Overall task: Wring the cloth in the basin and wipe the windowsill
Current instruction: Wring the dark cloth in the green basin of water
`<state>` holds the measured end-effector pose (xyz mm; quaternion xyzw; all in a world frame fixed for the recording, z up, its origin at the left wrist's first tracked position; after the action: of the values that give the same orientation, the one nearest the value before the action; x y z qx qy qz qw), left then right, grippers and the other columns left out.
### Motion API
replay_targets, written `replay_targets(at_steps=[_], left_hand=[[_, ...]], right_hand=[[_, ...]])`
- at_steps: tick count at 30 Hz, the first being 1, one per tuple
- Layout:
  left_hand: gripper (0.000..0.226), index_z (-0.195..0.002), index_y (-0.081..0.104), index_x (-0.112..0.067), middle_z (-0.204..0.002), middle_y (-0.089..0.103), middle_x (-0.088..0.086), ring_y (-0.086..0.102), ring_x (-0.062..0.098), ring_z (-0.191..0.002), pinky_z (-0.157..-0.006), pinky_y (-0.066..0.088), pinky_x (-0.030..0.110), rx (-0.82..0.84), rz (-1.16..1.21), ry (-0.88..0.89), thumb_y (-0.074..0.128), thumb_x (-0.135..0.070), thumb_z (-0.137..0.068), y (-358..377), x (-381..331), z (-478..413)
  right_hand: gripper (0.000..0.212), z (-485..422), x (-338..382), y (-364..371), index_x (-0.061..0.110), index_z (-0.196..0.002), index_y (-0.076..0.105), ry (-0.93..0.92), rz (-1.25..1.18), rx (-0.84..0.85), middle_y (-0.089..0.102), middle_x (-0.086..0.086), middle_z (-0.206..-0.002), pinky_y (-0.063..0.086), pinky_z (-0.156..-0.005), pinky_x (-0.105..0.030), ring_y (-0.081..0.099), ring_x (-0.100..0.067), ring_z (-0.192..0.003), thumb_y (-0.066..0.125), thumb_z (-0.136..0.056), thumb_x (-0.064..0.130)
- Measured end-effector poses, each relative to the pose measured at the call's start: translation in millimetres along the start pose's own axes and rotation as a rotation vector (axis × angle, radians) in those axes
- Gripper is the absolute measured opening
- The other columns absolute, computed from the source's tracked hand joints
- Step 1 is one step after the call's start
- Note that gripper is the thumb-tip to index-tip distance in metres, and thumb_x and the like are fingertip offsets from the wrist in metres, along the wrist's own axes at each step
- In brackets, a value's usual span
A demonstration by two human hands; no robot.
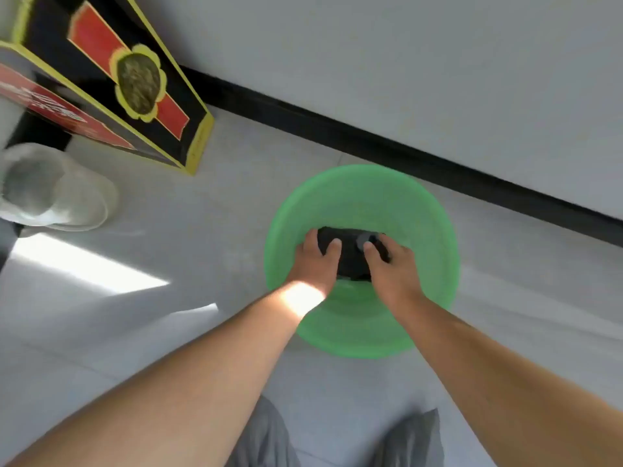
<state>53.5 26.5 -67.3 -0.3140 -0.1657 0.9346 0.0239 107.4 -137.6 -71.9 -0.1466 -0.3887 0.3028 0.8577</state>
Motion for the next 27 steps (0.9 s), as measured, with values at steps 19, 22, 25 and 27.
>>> replay_targets(at_steps=[19, 22, 25, 27], left_hand=[[0.033, -0.103, 0.046, -0.023, -0.096, 0.063, -0.002, 0.06, 0.013, -0.081, -0.067, 0.044, 0.029, -0.081, 0.161, -0.026, 0.045, -0.055, -0.097, 16.8, -16.8, 28.2], [0.033, -0.092, 0.051, -0.025, -0.085, 0.066, -0.004, 0.064, 0.012, -0.077, -0.064, 0.048, 0.029, -0.105, 0.107, 0.117, 0.041, -0.056, -0.096, 9.9, -36.4, 48.3], [0.04, -0.086, 0.053, -0.027, -0.074, 0.067, -0.004, 0.067, 0.02, -0.07, -0.063, 0.053, 0.036, -0.089, 0.091, 0.13, 0.037, -0.064, -0.089, 10.5, -41.5, 57.2], [0.045, -0.084, 0.052, -0.028, -0.072, 0.066, -0.007, 0.065, 0.011, -0.068, -0.059, 0.047, 0.03, -0.1, 0.033, 0.124, 0.033, -0.068, -0.087, 9.4, -40.8, 55.4]], right_hand=[[0.027, 38.2, 20.2, 19.7, 0.034, -0.107, 0.07, 0.079, -0.482, 0.237, 0.073, 0.006, -0.108, 0.052, -0.089, -0.029, 0.067, -0.01, -0.103, 0.046, -0.102, 0.044], [0.036, 53.1, 23.2, 9.8, 0.041, -0.105, 0.067, 0.064, -0.385, 0.226, 0.072, 0.015, -0.099, 0.055, -0.066, -0.017, 0.067, 0.005, -0.083, 0.032, -0.103, 0.053], [0.043, 59.4, 22.8, 3.9, 0.035, -0.106, 0.067, 0.129, -0.394, 0.174, 0.071, 0.013, -0.092, 0.054, -0.049, -0.024, 0.068, 0.001, -0.067, 0.031, -0.101, 0.057], [0.041, 57.1, 23.4, 3.5, 0.036, -0.103, 0.068, 0.123, -0.428, 0.129, 0.07, 0.021, -0.092, 0.055, -0.063, -0.017, 0.066, 0.007, -0.076, 0.033, -0.101, 0.056]])
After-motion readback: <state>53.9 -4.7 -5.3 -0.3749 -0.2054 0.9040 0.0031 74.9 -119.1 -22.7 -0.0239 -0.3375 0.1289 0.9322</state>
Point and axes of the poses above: each hand's wrist, its own z-axis away from the middle knuckle, its own y-axis out of the palm, x = y × z, the point moved 9 cm from there along -z, towards the middle knuckle
